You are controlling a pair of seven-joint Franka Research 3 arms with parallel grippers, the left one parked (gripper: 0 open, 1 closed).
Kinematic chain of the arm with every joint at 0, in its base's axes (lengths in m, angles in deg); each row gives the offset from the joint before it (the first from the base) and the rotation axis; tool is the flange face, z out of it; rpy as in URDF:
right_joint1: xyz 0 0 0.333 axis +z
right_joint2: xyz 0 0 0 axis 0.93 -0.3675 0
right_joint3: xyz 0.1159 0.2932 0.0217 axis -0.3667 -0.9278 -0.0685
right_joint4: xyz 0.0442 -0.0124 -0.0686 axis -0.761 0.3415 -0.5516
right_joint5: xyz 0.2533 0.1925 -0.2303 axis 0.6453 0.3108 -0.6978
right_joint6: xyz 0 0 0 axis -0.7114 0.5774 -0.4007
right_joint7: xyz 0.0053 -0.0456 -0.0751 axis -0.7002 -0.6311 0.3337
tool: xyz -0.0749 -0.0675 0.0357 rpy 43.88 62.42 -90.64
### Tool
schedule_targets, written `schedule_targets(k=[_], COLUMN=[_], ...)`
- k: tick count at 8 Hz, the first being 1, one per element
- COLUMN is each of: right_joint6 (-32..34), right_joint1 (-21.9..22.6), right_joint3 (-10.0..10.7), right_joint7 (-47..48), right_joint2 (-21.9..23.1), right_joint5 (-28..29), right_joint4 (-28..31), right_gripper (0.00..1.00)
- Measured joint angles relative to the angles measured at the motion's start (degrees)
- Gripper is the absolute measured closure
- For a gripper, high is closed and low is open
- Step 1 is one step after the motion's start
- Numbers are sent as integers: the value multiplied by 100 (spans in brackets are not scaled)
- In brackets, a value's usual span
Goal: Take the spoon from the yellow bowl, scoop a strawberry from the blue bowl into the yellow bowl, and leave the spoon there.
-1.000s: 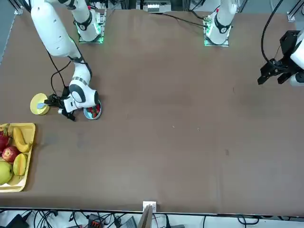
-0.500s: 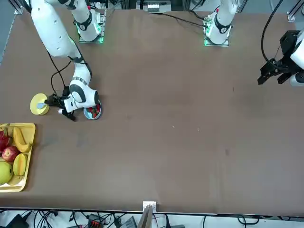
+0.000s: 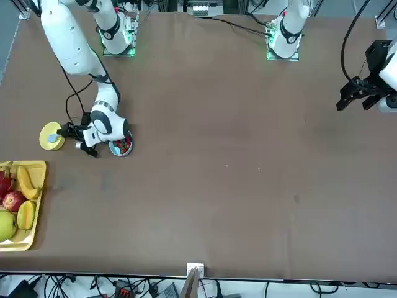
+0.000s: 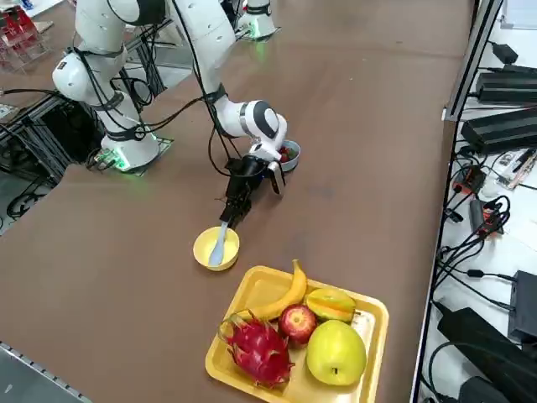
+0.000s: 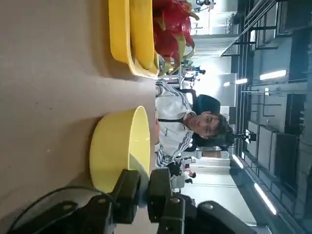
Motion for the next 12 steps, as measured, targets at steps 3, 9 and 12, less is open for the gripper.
schedule_targets(k=[3,9,12], right_joint6=[129,391,382], right_joint1=[-1,-7,10], right_joint3=[0,0,-144], right_joint7=[-130,-1399,-3017], right_joint2=[0,500,1438], right_joint5=[0,31,1005], right_joint4=[-72,-501,-787], right_gripper=[89,89,89])
